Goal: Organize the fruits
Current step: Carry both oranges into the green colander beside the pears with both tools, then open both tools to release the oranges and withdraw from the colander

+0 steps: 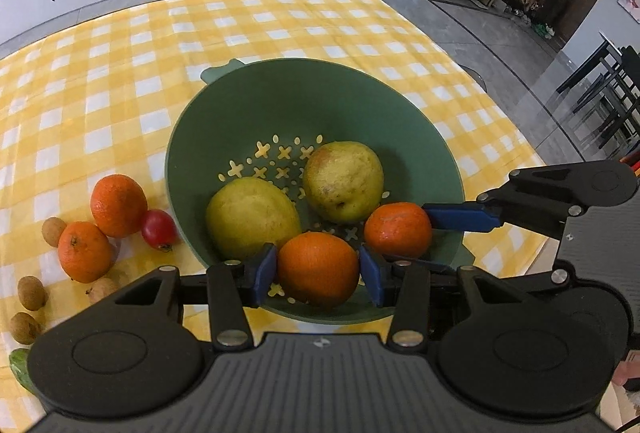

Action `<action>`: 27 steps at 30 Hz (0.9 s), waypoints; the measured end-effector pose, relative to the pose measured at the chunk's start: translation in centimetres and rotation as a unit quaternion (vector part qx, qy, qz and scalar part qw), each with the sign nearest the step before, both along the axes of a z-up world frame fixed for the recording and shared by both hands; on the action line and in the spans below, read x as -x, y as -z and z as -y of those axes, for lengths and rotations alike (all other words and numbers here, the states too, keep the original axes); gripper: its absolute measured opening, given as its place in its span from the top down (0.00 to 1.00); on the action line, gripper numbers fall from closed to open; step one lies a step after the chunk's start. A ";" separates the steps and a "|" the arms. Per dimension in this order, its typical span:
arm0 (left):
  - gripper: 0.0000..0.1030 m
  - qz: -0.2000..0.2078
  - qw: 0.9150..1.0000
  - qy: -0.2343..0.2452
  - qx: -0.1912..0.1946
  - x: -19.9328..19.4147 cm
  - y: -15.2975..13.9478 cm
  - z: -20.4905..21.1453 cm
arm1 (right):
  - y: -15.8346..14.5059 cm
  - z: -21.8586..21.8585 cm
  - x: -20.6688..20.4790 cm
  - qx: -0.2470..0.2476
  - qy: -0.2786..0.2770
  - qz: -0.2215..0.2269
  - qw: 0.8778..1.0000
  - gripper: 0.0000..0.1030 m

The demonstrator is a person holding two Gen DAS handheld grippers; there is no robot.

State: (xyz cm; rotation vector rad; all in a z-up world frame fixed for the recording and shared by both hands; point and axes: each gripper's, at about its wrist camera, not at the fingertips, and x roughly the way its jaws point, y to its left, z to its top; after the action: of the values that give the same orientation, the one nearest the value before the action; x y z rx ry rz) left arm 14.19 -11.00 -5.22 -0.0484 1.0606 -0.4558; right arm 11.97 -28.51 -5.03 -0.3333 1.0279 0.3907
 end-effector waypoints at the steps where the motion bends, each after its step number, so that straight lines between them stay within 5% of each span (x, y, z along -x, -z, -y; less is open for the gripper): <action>1: 0.49 0.001 1.000 -0.001 0.000 0.0 0.0 0.0 | 0.0 -0.1 0.0 0.002 -0.002 0.000 1.000 0.63; 13: 0.41 0.012 1.000 -0.007 -0.004 0.4 -0.4 0.1 | -0.4 -0.1 0.0 0.015 -0.004 0.002 1.000 0.61; 18: 0.36 0.027 1.000 -0.010 -0.005 0.9 -1.6 -0.2 | -1.2 0.1 0.4 0.017 0.002 0.017 1.000 0.48; 27: 0.36 0.057 0.998 -0.032 -0.011 2.7 -4.1 -2.5 | -3.0 0.1 2.6 -0.018 0.052 0.072 0.996 0.38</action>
State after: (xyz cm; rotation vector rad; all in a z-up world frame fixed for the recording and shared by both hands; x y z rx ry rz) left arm 11.44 -8.53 -1.11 -0.0362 0.9489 -0.3844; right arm 9.37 -28.61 -2.00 -0.2698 0.8925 0.2878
